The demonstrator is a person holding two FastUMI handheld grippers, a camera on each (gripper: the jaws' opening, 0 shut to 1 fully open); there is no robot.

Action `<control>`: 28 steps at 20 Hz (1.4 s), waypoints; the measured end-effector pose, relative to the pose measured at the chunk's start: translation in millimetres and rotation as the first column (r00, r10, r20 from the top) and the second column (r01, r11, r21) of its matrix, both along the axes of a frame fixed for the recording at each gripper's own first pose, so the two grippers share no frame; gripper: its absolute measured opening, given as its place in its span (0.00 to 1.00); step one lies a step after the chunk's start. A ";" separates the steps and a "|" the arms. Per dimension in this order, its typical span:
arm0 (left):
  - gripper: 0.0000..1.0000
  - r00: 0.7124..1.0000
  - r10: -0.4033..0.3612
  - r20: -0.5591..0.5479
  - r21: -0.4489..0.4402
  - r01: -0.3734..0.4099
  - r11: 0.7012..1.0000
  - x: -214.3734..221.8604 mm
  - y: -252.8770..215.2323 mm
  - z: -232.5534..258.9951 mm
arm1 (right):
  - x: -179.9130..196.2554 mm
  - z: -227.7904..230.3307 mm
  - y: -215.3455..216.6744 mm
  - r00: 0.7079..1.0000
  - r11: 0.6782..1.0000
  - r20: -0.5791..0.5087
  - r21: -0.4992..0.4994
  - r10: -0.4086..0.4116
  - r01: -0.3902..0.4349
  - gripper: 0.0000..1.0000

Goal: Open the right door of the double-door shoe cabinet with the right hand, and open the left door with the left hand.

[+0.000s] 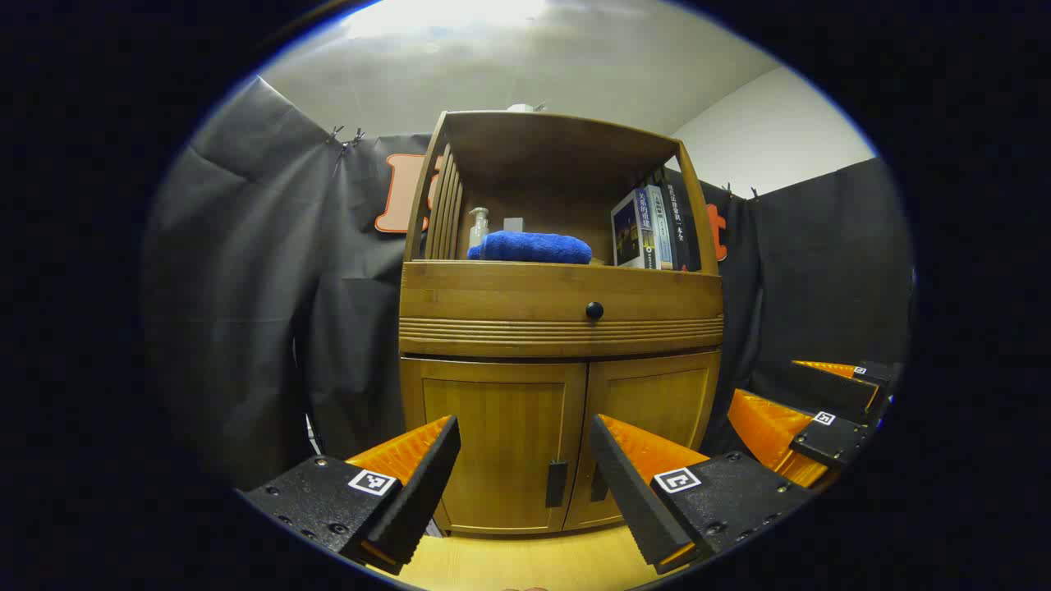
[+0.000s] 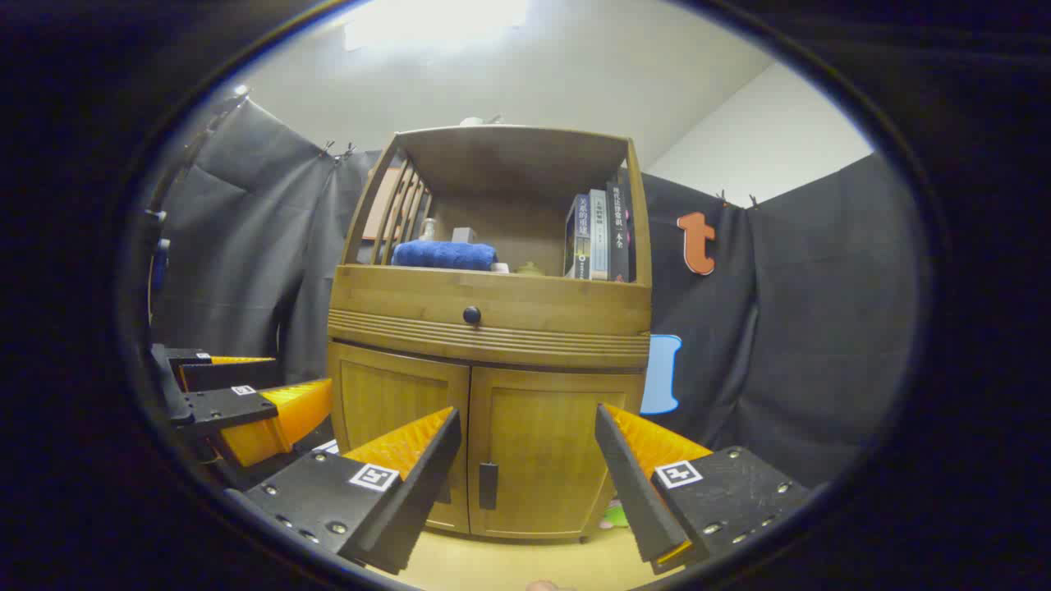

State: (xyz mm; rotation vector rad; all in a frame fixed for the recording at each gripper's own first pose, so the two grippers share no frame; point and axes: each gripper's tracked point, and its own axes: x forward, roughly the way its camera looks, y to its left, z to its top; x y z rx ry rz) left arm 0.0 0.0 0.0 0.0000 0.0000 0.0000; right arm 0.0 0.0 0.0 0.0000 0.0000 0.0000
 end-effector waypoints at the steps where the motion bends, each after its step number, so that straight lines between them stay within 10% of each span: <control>1: 0.98 1.000 0.001 0.000 0.001 -0.001 1.000 0.2 0.3 -0.3 | 0.8 -0.7 -0.9 1.000 1.000 -0.003 0.001 -0.002 0.002 0.98; 16: 0.98 0.999 0.038 -0.006 -0.026 -0.038 0.999 4.8 16.5 -3.2 | 15.9 -31.6 1.7 0.998 1.000 -0.068 0.027 0.016 -0.014 0.97; 28: 0.96 0.981 0.194 -0.006 0.025 -0.194 0.981 -2.3 95.5 -0.5 | 119.7 -158.7 43.3 0.953 0.991 -0.296 0.131 0.059 -0.021 0.85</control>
